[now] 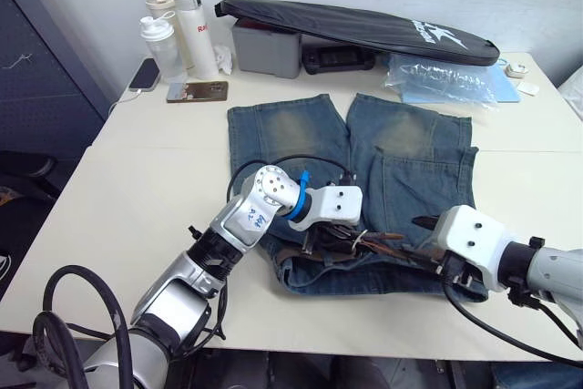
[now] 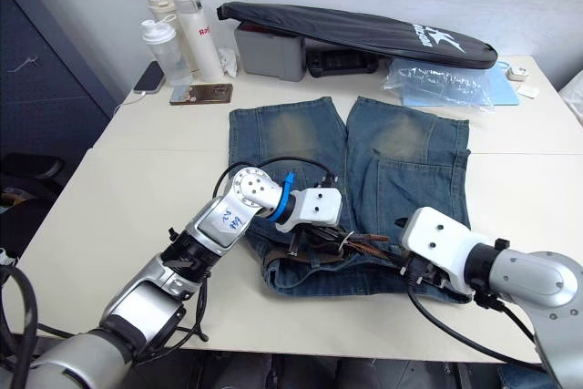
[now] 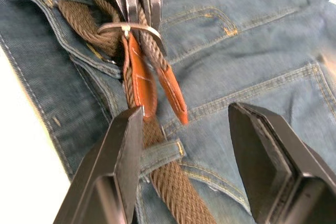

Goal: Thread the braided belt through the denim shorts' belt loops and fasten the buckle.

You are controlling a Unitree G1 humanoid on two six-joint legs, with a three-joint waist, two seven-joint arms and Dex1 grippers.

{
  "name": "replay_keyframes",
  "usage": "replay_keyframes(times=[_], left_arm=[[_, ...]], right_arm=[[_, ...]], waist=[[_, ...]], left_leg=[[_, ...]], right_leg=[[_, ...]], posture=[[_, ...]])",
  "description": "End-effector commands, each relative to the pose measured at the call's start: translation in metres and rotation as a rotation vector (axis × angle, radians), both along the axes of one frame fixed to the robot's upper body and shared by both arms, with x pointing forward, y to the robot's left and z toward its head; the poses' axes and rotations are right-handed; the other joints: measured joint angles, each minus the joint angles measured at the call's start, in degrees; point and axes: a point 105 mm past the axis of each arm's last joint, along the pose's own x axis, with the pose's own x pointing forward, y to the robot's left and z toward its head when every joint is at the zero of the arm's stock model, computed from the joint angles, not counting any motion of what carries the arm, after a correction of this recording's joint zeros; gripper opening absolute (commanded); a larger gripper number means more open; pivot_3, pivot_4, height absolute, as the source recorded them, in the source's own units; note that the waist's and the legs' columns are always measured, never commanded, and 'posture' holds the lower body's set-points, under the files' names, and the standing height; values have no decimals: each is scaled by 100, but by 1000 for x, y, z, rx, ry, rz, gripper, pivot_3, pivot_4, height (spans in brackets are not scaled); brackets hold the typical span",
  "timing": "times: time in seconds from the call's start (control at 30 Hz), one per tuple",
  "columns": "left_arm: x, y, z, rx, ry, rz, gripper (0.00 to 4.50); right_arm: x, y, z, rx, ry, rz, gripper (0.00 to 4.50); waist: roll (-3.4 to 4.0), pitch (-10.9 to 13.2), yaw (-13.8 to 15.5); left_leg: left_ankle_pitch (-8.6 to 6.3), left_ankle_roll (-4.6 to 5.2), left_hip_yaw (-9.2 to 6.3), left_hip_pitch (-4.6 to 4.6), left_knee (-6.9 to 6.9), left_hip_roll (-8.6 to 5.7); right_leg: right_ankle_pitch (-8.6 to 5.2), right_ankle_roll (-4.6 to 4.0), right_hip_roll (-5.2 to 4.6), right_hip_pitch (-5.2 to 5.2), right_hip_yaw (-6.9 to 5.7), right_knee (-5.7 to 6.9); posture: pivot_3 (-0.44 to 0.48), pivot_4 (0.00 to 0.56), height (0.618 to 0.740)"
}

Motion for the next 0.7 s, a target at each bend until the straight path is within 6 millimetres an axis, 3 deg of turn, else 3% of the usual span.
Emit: replay_keyframes(times=[0.03, 0.23, 0.33, 0.47, 0.67, 0.7], left_arm=[[-6, -7, 10, -41, -23, -41, 0], [-5, -7, 11, -42, -27, -39, 0], [-5, -7, 12, -46, -30, -37, 0], [-5, -8, 13, -49, -46, -42, 0], [-3, -7, 20, -81, -50, -30, 0], [-1, -6, 23, -102, -36, -11, 424]], right_arm=[[7, 5, 1, -30, -61, 25, 2751], [16, 8, -4, -43, -67, 45, 2751], [20, 13, -9, -44, -61, 53, 1962], [26, 11, -24, -68, -17, 39, 245], [30, 13, -18, -46, -35, 32, 105], [30, 12, -17, -43, -36, 30, 32]], waist=[[0, 0, 0], [0, 0, -1], [1, -1, -1], [1, 0, -3], [1, -1, -2], [1, -1, -2]], left_leg=[[0, 0, -1, 0, 0, 0], [1, -1, -1, 0, 0, 0], [1, -2, 0, 0, 0, 2], [1, -2, -1, 0, 1, 1], [1, -2, -1, 0, 2, 3], [1, -2, -1, 0, 1, 3]], right_leg=[[0, 0, 0, 0, 0, 0], [0, 0, -1, 0, 0, -1], [0, 0, 0, 0, 0, -1], [0, 0, 0, 1, 0, -1], [0, 0, 0, 0, 0, 0], [0, 0, 0, 0, 0, 0]], posture=[[0, 150, 740], [0, 150, 740], [0, 150, 740], [0, 150, 740], [0, 150, 740], [0, 150, 740]])
